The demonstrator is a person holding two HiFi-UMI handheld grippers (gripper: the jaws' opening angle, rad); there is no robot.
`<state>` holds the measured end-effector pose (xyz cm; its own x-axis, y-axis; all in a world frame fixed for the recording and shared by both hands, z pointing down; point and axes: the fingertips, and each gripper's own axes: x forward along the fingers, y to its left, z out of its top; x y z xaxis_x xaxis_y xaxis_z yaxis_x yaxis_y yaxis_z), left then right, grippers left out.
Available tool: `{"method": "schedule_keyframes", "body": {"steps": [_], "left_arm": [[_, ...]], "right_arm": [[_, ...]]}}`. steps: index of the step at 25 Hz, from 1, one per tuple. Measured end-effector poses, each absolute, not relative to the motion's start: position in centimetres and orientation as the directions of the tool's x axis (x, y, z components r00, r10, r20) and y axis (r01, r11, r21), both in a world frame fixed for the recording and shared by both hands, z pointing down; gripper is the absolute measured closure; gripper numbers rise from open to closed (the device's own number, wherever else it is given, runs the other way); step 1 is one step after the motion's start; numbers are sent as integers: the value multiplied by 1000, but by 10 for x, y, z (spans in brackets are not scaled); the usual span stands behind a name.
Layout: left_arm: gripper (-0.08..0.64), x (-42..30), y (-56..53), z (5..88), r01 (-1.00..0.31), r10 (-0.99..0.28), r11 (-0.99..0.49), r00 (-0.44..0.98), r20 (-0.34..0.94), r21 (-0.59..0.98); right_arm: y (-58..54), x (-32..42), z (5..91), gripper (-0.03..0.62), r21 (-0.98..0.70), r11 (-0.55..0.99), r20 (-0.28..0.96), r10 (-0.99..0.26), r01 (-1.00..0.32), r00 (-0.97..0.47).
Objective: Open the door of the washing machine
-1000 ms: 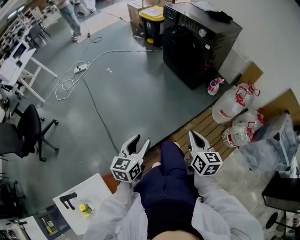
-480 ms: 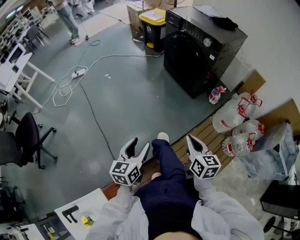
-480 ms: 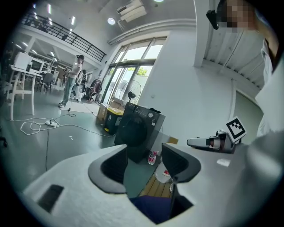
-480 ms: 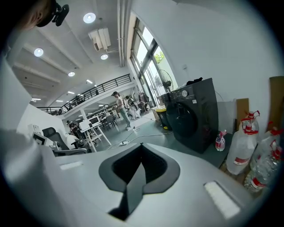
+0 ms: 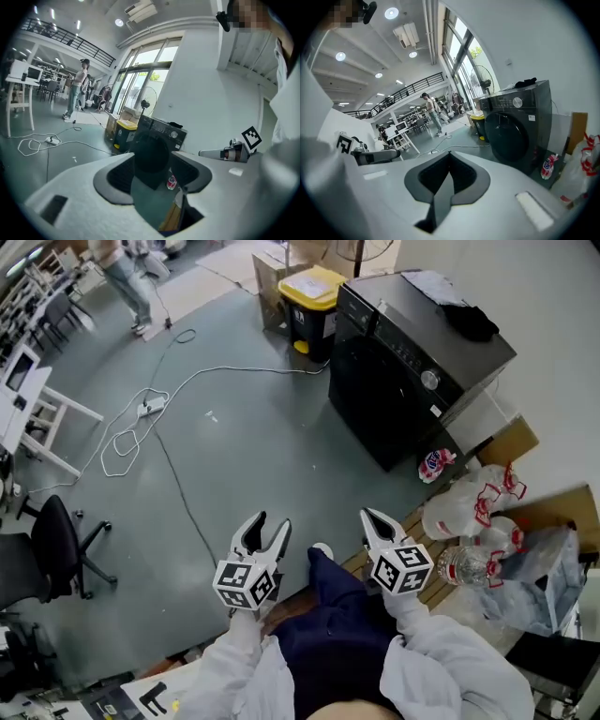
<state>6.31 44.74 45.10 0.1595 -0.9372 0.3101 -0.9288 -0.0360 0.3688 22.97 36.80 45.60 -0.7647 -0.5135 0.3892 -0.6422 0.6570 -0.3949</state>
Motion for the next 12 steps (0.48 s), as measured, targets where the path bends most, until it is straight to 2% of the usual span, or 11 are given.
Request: {"method": "schedule_keyframes", "body": {"steps": [6,12], "left_arm": [[330,36,349,404,-935,-951,-25,131,280,353],[330,26,331,403,-936,-944,10,107,313,351]], "right_arm": [[262,199,419,586,-402,669,371,-506,-626,-779],[226,183,407,586,-416,680,351,-493,-604,-796]]}}
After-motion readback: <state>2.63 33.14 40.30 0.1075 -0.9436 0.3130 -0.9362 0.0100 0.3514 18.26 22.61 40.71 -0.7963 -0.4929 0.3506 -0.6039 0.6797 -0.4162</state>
